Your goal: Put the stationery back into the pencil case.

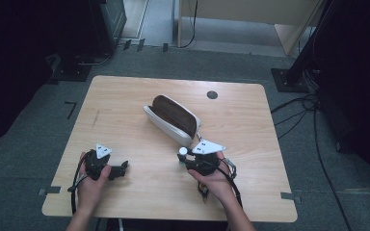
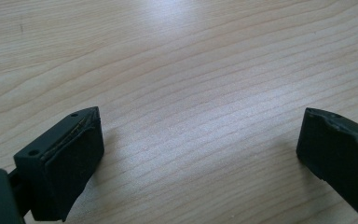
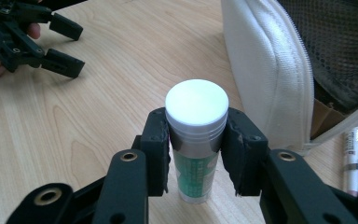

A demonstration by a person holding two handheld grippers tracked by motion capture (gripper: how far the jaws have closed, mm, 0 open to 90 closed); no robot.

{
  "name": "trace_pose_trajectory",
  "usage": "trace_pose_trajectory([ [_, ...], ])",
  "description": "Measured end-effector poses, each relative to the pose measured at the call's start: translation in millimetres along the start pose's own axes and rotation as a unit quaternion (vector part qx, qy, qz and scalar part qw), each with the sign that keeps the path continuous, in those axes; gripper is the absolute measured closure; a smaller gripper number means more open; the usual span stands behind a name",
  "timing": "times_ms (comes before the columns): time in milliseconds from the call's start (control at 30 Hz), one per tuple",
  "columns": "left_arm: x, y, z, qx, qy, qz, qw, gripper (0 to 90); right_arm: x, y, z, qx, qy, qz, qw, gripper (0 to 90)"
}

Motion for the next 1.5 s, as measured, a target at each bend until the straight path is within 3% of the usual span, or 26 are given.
trace_pose_trajectory([
  [100,0.0,0.0,0.0,0.000,0.000,0.000,1.0000,0.8,0.6,-0.2,0.2,0.002,0.001,-0.006,1.0000,65.0],
  [267,0.0,0.0,0.0,0.000,0.000,0.000,1.0000,0.9,3.8,3.6,0.0,-0.020,0.008,-0.006,0.9997,65.2],
  [467,0.0,-0.1,0.0,-0.001,0.000,0.000,1.0000,0.9,8.7,7.0,2.7,-0.028,0.016,-0.005,0.9995,65.2],
  [1500,0.1,-0.2,0.0,-0.001,-0.001,0.000,1.0000,0.8,44.2,29.0,49.0,-0.040,0.063,-0.033,0.9967,65.2],
])
Point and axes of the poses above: each handheld gripper's, and its own axes: x roughly backward along the jaws, z roughly out of its top, y roughly to its right, the point moved 1 cm from there along -x, roughly forward along the jaws, and after that the axes turned 5 degrees about y, right-handed, at the moved point
